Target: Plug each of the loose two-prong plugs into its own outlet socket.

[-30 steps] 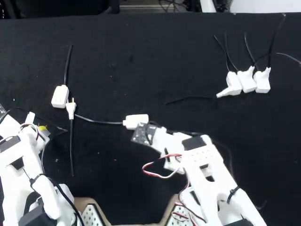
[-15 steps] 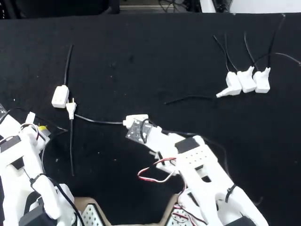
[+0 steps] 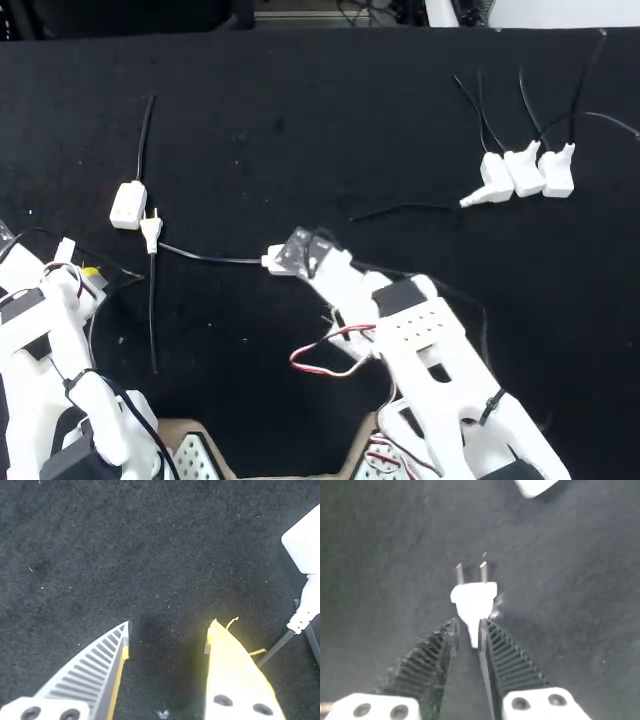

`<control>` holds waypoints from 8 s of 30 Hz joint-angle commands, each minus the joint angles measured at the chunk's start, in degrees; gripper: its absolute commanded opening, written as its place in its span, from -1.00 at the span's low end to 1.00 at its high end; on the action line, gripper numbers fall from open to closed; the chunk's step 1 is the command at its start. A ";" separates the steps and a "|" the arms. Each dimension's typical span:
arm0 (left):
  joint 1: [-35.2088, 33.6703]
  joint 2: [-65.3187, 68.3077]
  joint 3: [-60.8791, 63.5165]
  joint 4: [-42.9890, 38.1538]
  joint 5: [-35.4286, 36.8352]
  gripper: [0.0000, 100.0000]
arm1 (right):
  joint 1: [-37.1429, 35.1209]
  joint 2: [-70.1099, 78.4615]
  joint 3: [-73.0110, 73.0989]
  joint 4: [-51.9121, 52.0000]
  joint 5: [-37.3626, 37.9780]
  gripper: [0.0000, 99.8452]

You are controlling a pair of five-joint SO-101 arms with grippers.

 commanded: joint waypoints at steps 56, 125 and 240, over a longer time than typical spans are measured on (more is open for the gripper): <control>6.90 -2.02 1.63 -5.10 0.26 -0.50 | 6.77 0.13 0.13 -11.60 5.01 -0.93; 6.99 -2.02 1.63 -5.10 0.09 -0.50 | 0.53 -8.22 11.30 -9.85 2.81 -0.94; 41.80 -37.54 18.07 -7.82 -6.07 -0.56 | -21.10 -8.66 11.30 -48.53 -31.30 -0.98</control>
